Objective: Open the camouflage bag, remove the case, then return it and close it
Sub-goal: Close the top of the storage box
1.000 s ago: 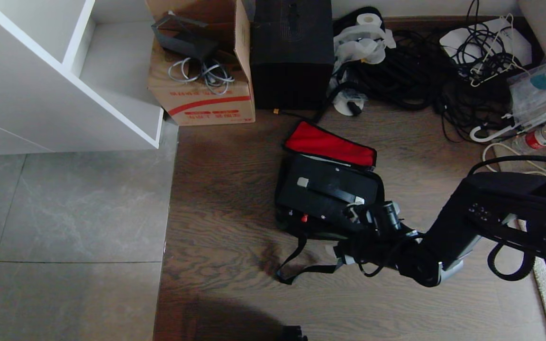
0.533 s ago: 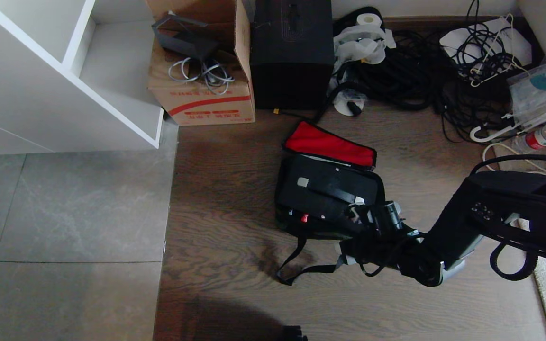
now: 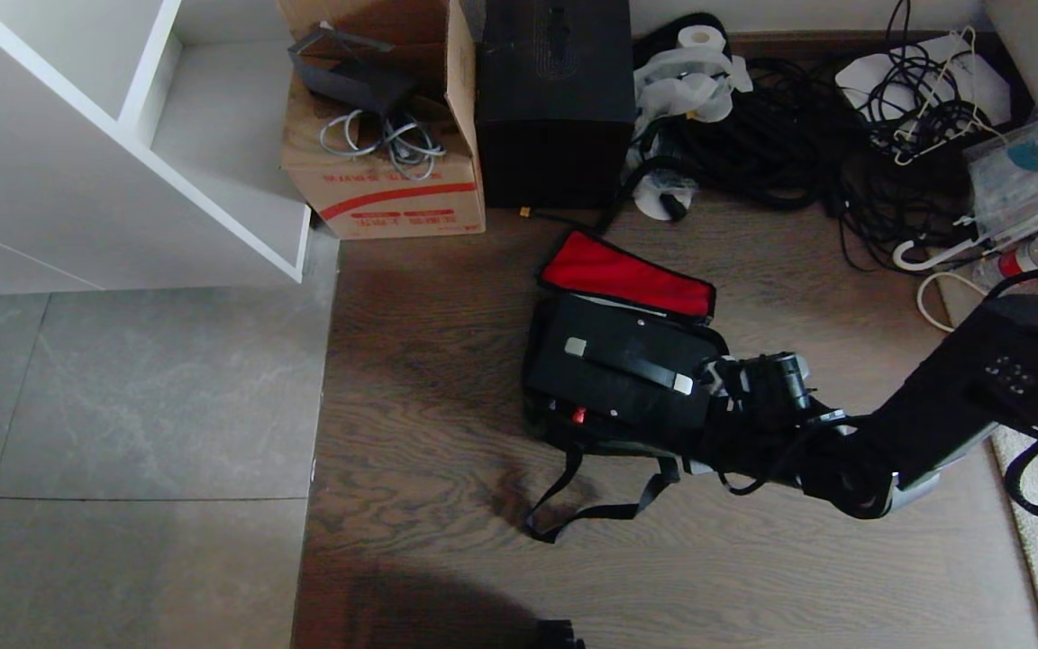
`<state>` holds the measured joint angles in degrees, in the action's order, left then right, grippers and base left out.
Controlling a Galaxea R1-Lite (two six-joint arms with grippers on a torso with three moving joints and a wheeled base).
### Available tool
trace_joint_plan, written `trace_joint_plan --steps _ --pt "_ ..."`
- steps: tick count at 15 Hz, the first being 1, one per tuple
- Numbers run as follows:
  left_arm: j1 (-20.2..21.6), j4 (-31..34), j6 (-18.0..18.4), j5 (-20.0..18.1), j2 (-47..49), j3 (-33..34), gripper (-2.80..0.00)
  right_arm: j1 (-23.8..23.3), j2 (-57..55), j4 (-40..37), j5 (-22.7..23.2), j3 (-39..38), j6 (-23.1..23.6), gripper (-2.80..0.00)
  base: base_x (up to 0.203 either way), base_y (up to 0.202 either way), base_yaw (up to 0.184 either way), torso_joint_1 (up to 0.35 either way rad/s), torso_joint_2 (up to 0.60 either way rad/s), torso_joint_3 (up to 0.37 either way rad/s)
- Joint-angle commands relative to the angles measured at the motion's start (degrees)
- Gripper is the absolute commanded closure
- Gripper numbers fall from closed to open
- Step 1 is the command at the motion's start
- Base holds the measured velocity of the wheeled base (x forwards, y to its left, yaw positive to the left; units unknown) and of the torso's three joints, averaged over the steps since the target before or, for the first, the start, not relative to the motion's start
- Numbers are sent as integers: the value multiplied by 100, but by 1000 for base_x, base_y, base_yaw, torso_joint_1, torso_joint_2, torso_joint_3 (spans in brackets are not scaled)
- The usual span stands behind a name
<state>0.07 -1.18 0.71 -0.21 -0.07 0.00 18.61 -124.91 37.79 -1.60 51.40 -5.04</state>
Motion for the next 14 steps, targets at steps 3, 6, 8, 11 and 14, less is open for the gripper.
trace_joint_plan --steps 3,6,8,11,14 --pt "1 -5 0 4 -1 61 0 -514 357 -96 10 78 -207 0 0 0 0 0 0 0" --pt "1 -5 0 4 -1 53 0 -821 440 -279 10 2 -406 -280 0 0 0 0 0 0" --pt "1 -5 -9 4 -1 53 0 -826 476 -394 10 15 -796 -280 0 0 0 0 0 0" --pt "1 -5 -9 -5 -1 53 0 -815 428 -441 2 -15 -860 -280 0 0 0 0 0 0" --pt "1 -5 -9 -5 -1 53 0 -815 291 -557 -4 28 -910 -280 0 0 0 0 0 0"
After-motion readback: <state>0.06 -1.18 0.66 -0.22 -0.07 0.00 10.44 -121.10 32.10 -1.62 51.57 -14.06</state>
